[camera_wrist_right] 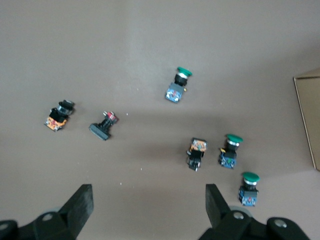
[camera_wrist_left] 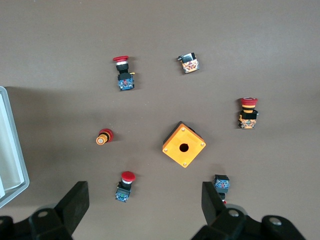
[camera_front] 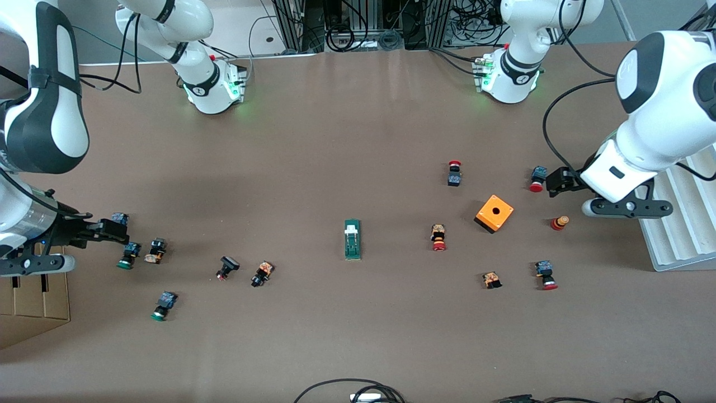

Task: Close load switch with both arms
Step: 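Move the left gripper above the green switch while the right gripper approaches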

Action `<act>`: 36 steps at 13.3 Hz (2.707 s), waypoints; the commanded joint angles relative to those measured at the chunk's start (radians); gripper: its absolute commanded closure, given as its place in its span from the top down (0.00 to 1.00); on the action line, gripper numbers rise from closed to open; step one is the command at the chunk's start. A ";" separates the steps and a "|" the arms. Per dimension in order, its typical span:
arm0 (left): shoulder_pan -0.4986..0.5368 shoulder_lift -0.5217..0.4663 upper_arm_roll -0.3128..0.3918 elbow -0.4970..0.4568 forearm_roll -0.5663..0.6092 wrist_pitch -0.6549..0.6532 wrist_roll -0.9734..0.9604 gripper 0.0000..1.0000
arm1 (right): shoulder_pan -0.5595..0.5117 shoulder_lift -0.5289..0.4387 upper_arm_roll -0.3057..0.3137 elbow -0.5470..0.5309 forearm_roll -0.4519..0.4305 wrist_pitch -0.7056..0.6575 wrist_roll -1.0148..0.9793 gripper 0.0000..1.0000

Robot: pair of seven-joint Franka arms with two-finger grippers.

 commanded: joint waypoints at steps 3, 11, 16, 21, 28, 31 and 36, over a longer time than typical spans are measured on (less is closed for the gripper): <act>-0.138 0.002 0.002 0.031 0.014 -0.022 -0.272 0.99 | 0.044 0.045 -0.004 0.020 0.002 0.061 -0.005 1.00; -0.419 0.026 0.002 0.033 0.090 0.023 -0.665 0.96 | 0.107 0.128 -0.004 0.020 0.001 0.187 0.004 1.00; -0.556 0.087 0.002 0.030 0.138 0.142 -0.879 0.95 | 0.110 0.165 -0.004 0.020 -0.001 0.218 -0.007 1.00; -0.643 0.164 0.002 0.027 0.213 0.288 -0.997 0.95 | 0.122 0.228 -0.007 0.022 -0.002 0.301 -0.010 1.00; -0.812 0.317 0.004 0.027 0.642 0.370 -1.426 0.92 | 0.125 0.217 -0.007 0.026 -0.008 0.296 -0.051 1.00; -0.850 0.370 0.002 0.027 0.782 0.377 -1.594 0.92 | 0.133 0.220 -0.004 0.025 -0.004 0.299 -0.133 1.00; -0.879 0.459 0.004 0.027 0.967 0.462 -1.797 0.92 | 0.174 0.220 -0.004 0.025 -0.007 0.333 -0.211 1.00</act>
